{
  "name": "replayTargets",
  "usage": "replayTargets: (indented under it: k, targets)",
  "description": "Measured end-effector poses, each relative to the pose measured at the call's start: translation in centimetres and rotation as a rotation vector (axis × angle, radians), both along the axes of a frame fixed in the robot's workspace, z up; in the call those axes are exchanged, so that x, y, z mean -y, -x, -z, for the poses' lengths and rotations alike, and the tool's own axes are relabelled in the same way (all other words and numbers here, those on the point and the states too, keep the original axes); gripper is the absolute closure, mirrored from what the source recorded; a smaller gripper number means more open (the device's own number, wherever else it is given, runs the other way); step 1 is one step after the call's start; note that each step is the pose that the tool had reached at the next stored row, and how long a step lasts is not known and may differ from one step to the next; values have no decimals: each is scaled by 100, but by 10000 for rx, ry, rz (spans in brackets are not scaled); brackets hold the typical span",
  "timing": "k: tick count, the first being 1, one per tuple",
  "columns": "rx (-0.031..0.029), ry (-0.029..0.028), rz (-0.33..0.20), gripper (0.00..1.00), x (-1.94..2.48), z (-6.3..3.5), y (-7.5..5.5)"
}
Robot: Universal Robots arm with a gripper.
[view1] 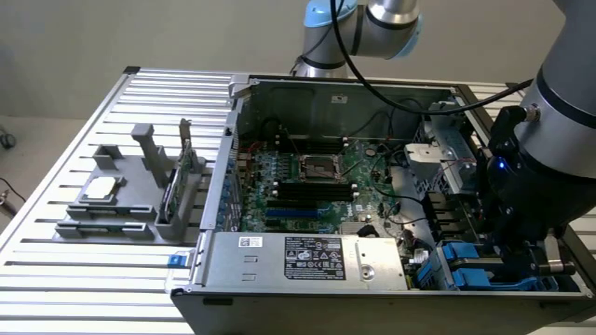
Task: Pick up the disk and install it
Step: 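Insert the second disk wire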
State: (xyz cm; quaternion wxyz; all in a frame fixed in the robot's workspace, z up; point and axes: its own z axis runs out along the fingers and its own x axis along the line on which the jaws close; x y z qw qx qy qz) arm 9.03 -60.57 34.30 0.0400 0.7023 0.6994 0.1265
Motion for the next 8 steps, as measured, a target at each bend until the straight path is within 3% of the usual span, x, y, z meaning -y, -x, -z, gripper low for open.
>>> replayTargets:
  k: [8]
  targets:
    - [0,-4,-1,68,3,-257,25]
